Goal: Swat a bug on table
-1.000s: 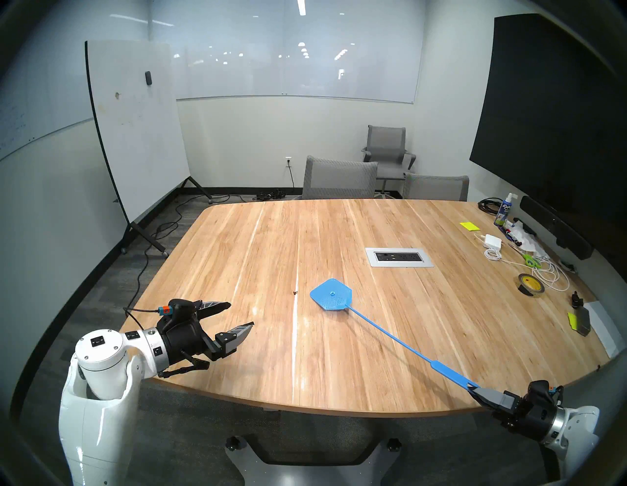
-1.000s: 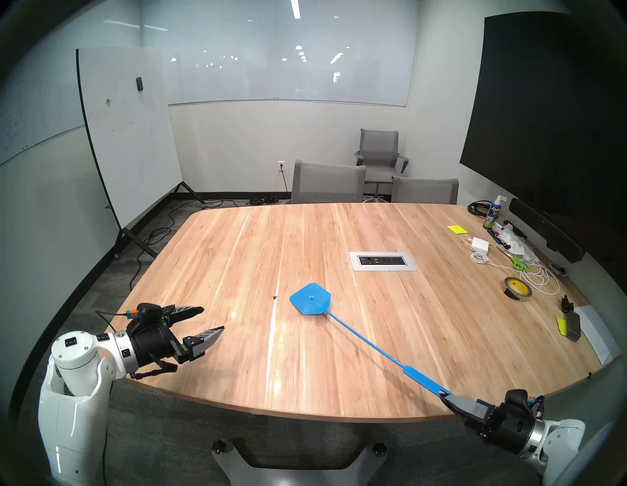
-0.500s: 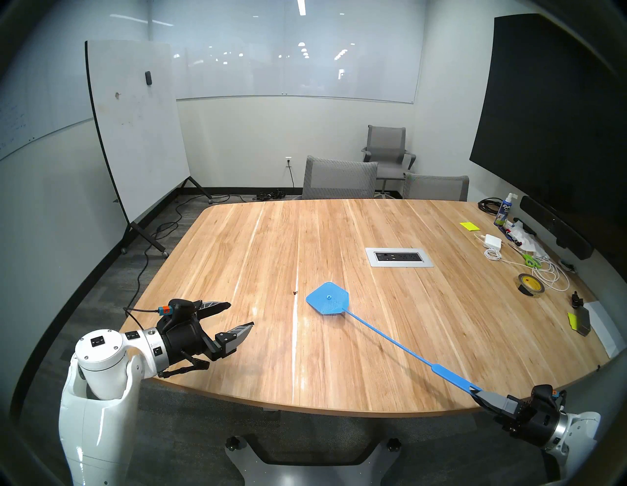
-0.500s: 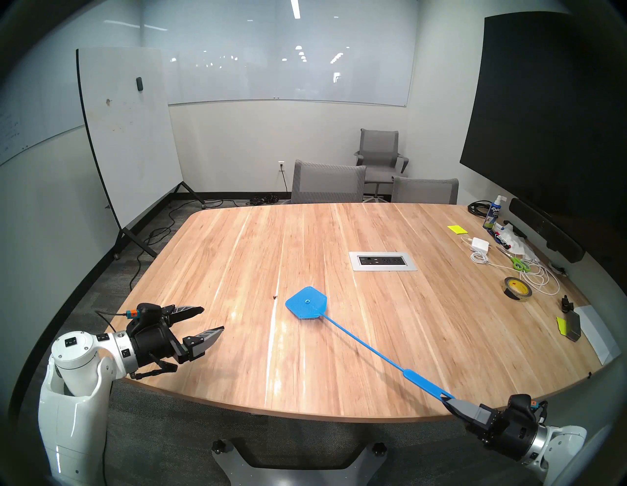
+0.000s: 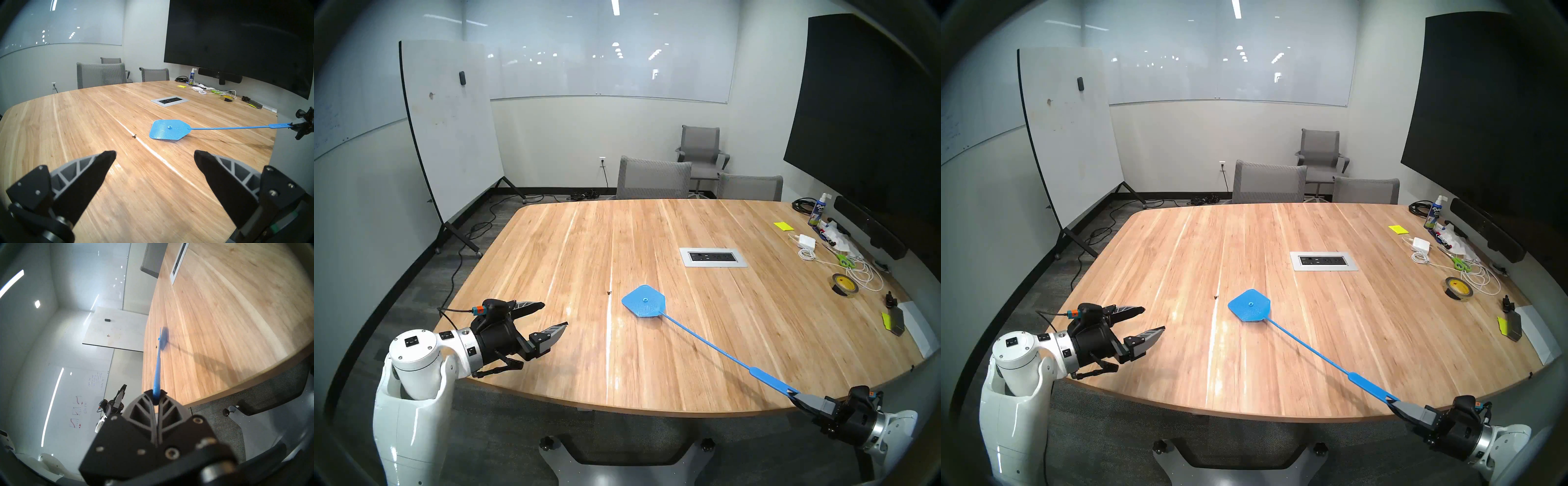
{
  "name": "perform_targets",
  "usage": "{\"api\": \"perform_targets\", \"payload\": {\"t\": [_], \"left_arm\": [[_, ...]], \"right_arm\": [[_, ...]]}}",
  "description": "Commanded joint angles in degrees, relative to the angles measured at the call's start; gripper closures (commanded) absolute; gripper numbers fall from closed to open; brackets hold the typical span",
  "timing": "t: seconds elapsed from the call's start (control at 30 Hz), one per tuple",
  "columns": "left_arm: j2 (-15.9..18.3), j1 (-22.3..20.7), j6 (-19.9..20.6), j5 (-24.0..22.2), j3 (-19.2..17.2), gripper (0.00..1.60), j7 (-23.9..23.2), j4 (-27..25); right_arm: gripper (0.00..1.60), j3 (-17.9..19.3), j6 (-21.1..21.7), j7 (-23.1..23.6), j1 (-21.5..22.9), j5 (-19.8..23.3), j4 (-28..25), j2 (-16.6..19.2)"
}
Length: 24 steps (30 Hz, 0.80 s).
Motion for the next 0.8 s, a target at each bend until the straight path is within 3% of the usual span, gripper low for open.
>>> {"api": "perform_targets", "payload": {"t": [0.0,0.33,0.37,0.77], "left_arm": [[0.1,-0.1,0.1,-0.1,0.0,0.00,-0.1,-0.8],[0.0,-0.1,0.1,0.0,0.0,0.00,-0.2,-0.8],[0.0,-0.1,0.1,0.0,0.0,0.00,-0.2,-0.8],[-0.1,-0.2,0.1,0.1,0.0,0.00,-0.3,-0.8]], "right_arm": [[1.60,1.6,0.3,6.0,-0.8,4.4,-0.5,0.6],[1.60,3.3,0.3,6.8,-1.7,6.5,-2.7,0.5],[1.60,3.7,0.3,4.3,-1.8,8.2,-3.7,0.0],[1.60,6.0,0.3,5.7,-4.5,11.0,-8.3,-1.0]]}}
